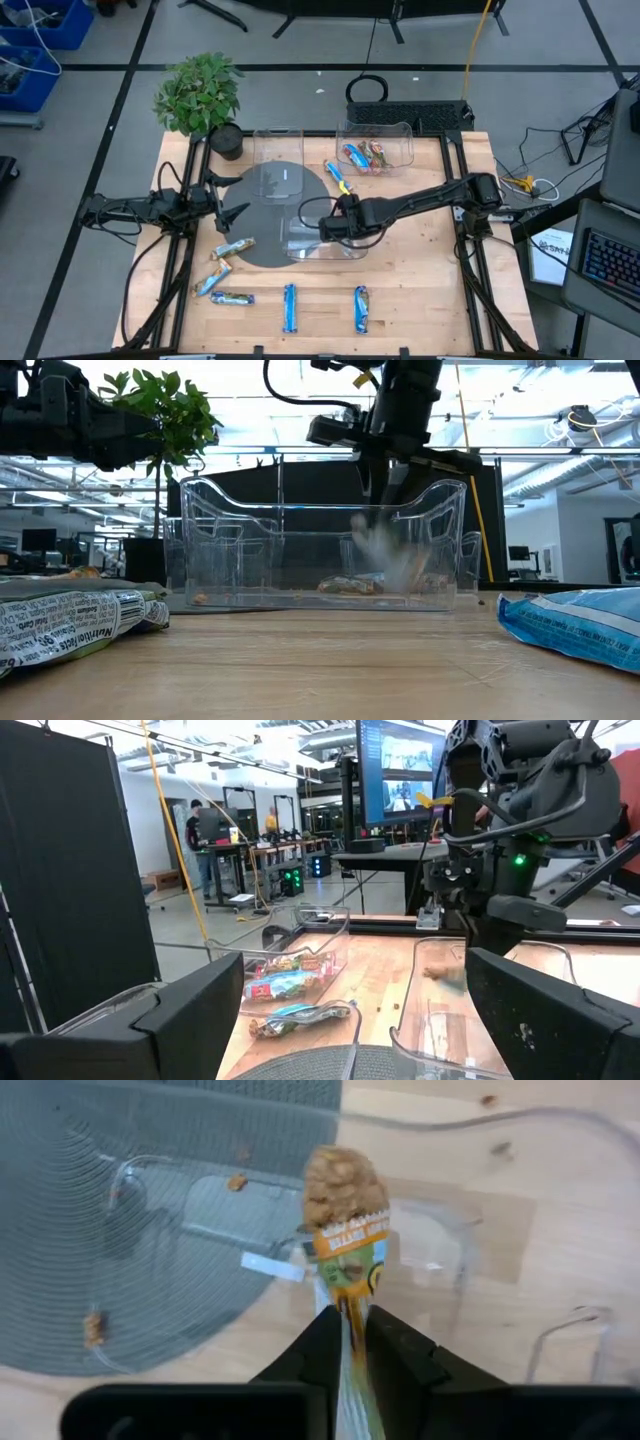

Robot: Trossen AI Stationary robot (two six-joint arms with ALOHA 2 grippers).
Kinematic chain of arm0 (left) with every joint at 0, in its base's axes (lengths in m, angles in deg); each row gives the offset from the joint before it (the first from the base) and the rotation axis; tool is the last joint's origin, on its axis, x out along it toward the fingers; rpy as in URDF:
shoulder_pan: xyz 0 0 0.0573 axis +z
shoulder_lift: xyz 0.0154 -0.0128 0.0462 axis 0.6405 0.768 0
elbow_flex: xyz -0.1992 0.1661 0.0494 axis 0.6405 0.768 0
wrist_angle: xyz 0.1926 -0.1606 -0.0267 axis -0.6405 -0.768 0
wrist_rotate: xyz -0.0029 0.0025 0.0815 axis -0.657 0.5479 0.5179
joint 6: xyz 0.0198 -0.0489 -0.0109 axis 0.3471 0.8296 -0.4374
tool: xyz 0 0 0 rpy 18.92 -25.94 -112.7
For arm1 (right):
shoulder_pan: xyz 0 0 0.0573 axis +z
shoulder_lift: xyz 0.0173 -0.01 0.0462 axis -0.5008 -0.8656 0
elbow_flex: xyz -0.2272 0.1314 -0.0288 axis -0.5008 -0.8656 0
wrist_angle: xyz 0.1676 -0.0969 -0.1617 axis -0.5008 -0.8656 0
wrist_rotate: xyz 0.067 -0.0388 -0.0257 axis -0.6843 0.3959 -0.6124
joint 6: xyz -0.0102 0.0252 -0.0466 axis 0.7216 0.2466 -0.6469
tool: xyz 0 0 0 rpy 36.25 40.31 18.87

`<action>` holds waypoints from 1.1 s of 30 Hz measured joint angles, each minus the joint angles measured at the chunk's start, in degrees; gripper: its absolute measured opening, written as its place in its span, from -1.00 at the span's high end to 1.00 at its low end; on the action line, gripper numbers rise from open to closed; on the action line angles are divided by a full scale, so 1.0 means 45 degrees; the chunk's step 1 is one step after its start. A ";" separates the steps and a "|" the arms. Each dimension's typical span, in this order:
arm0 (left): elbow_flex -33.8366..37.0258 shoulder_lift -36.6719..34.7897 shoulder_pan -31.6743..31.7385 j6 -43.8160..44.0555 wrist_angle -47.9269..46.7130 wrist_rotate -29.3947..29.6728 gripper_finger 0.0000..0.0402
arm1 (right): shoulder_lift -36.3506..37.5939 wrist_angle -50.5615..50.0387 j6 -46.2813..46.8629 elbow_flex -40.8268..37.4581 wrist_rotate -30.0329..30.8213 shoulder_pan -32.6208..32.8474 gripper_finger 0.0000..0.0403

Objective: Pick and place Granola Bars by type
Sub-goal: Put the yellow granola bar into the bottom transparent bin

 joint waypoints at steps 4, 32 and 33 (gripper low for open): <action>0.0000 0.0000 0.0002 0.0000 0.0000 0.0000 -0.89 | 0.0000 0.0049 -0.0300 0.0000 -0.0247 -0.0137 0.73; 0.0000 0.0000 0.0005 0.0000 0.0000 0.0000 -0.89 | 0.1885 0.4410 -0.7709 -0.0015 0.1685 -0.0974 -0.04; 0.0000 0.0000 0.0005 0.0000 0.0004 0.0000 -0.89 | 0.2009 0.4742 -0.8326 -0.0015 0.1684 -0.1020 -0.07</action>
